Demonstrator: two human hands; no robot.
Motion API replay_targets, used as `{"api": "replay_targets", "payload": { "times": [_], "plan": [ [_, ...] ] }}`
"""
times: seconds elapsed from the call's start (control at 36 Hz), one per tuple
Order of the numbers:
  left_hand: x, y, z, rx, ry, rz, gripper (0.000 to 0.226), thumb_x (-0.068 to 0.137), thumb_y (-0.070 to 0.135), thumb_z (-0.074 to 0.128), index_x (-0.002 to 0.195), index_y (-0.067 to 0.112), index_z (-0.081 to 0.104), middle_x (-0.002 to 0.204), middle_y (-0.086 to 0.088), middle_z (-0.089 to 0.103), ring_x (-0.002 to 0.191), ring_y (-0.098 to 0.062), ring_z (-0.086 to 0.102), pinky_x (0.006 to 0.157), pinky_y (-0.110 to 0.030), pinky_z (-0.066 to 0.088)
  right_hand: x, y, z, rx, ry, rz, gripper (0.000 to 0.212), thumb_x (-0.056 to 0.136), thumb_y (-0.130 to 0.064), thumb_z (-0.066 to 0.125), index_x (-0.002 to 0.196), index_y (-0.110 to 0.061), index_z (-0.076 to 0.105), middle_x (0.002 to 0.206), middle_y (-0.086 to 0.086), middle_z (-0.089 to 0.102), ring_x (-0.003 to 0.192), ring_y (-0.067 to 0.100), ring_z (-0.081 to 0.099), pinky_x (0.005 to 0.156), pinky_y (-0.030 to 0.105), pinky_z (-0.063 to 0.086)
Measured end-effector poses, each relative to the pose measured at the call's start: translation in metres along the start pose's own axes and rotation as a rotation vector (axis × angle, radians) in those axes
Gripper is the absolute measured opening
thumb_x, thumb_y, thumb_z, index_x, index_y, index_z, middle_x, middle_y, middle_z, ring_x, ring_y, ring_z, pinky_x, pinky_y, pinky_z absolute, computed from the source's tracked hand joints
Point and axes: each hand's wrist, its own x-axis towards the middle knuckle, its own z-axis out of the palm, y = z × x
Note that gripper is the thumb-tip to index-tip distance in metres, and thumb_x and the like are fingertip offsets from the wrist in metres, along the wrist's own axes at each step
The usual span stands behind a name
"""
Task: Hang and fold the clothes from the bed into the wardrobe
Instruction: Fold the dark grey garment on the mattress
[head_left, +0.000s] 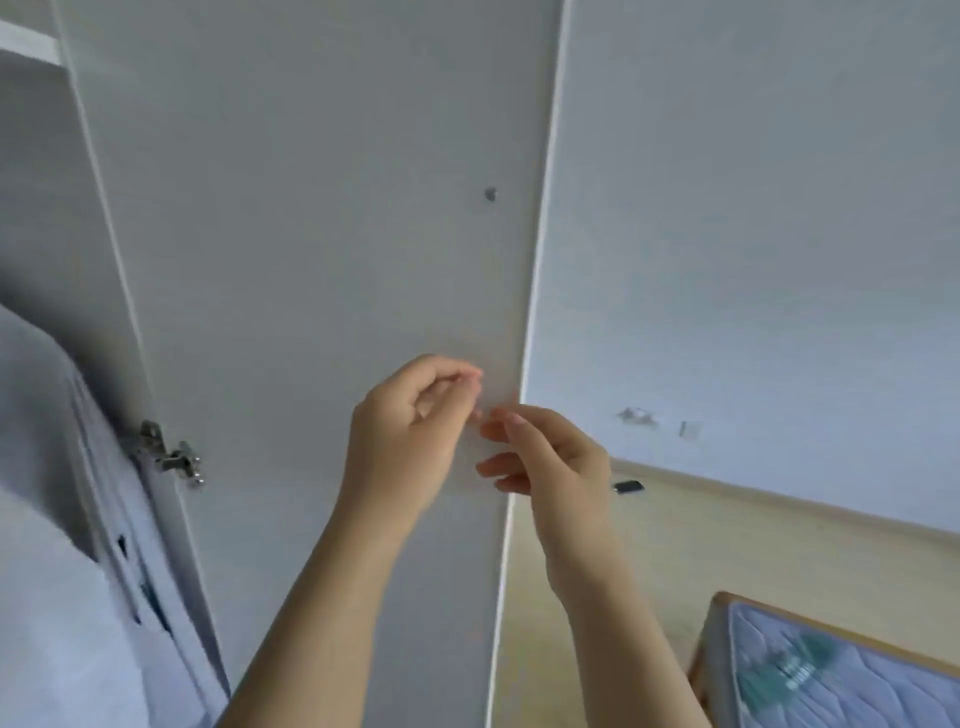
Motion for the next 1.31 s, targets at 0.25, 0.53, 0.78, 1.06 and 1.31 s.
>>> {"api": "replay_targets", "payload": {
  "times": [0.25,0.53,0.78,1.06,1.31],
  "plan": [
    [-0.062,-0.008,0.134,-0.093,-0.218,-0.164,0.014,0.088,0.019,0.058,0.080,0.028,0.066,0.076,0.013,0.070,0.072,-0.004,0.067,0.069,-0.025,0.050,-0.023,0.014,-0.145,-0.051,0.266,0.192,0.019,0.092,-0.012,0.053,0.082,-0.020,0.067,0.074,-0.003,0.069,0.059,0.011,0.059,0.060,0.023,0.044],
    [-0.097,-0.049,0.243,-0.125,-0.343,-0.479,0.020,0.091,0.011,0.054,0.078,0.021,0.066,0.069,0.010,0.066,0.071,-0.013,0.068,0.064,-0.027,0.049,-0.056,0.046,-0.261,-0.009,0.522,0.401,0.016,0.091,-0.012,0.054,0.081,-0.016,0.067,0.075,0.000,0.067,0.059,0.013,0.056,0.057,0.021,0.041],
    [-0.091,-0.090,0.323,-0.091,-0.475,-0.620,0.021,0.092,0.009,0.052,0.078,0.017,0.065,0.076,0.000,0.064,0.066,-0.015,0.063,0.061,-0.026,0.046,-0.049,0.091,-0.331,0.028,0.724,0.546,0.016,0.092,-0.011,0.054,0.081,-0.015,0.065,0.073,0.002,0.065,0.059,0.014,0.055,0.059,0.023,0.041],
    [-0.008,-0.159,0.420,-0.074,-0.624,-0.661,0.019,0.092,0.010,0.052,0.080,0.018,0.065,0.080,-0.002,0.064,0.068,-0.015,0.062,0.062,-0.027,0.045,0.061,0.148,-0.378,0.012,0.800,0.621,0.014,0.092,-0.010,0.053,0.083,-0.011,0.064,0.072,0.002,0.063,0.056,0.013,0.053,0.056,0.021,0.040],
    [0.090,-0.209,0.455,-0.041,-0.606,-0.657,0.016,0.093,0.013,0.051,0.086,0.017,0.065,0.081,-0.002,0.065,0.074,-0.016,0.064,0.070,-0.031,0.050,0.190,0.185,-0.384,0.019,0.712,0.642,0.018,0.093,-0.013,0.050,0.079,-0.013,0.061,0.070,0.002,0.061,0.056,0.014,0.052,0.053,0.022,0.038]
  ]
}}
